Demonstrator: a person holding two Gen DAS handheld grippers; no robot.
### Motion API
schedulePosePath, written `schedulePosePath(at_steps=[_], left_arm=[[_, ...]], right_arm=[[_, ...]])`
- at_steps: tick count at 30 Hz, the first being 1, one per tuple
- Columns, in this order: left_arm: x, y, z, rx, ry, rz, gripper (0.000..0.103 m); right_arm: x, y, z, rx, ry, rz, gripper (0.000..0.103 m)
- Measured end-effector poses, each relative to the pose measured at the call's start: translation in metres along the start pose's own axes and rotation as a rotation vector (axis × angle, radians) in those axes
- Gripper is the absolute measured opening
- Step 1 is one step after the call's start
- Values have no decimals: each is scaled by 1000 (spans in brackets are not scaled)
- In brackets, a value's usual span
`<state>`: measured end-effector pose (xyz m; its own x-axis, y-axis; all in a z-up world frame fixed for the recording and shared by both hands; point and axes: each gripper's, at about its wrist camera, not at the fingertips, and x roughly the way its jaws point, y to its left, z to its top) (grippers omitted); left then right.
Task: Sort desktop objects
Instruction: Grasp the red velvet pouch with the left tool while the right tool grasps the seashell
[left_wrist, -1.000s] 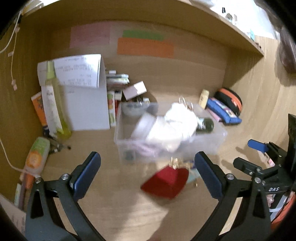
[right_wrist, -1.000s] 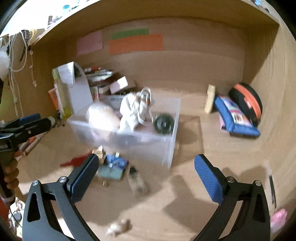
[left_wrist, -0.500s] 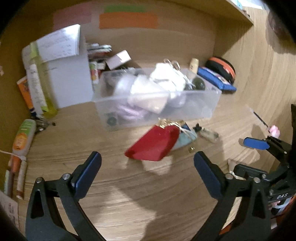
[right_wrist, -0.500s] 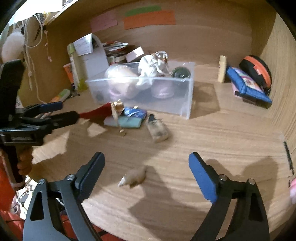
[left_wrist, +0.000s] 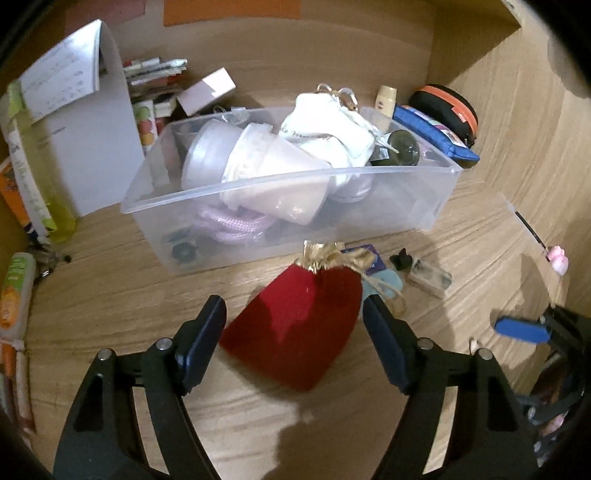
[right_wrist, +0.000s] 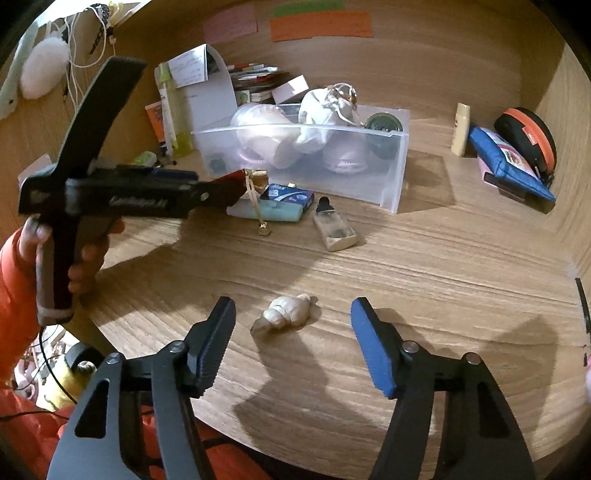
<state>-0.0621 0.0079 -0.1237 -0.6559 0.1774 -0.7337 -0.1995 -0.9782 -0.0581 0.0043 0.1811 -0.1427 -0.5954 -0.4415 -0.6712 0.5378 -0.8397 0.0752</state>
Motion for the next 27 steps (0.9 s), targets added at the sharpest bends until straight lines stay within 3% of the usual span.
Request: schedulePosePath(at_steps=[1, 4, 9, 13, 19, 27], left_arm=[[4, 1, 2, -5, 12, -7, 76], [13, 0, 7, -4, 42, -30, 61], [19, 2, 11, -22, 50, -63, 52], [19, 0, 11, -8, 43, -79, 39], [19, 2, 12, -17, 37, -114, 29], [5, 8, 14, -47, -10, -145, 19]], right_arm=[[1, 0, 0, -1, 2, 1, 59], [3, 0, -2, 1, 8, 5, 54], [4, 2, -1, -21, 7, -4, 50], [6, 6, -2, -47, -1, -19, 37], [7, 8, -2, -62, -13, -26, 19], [8, 2, 5, -39, -10, -14, 17]])
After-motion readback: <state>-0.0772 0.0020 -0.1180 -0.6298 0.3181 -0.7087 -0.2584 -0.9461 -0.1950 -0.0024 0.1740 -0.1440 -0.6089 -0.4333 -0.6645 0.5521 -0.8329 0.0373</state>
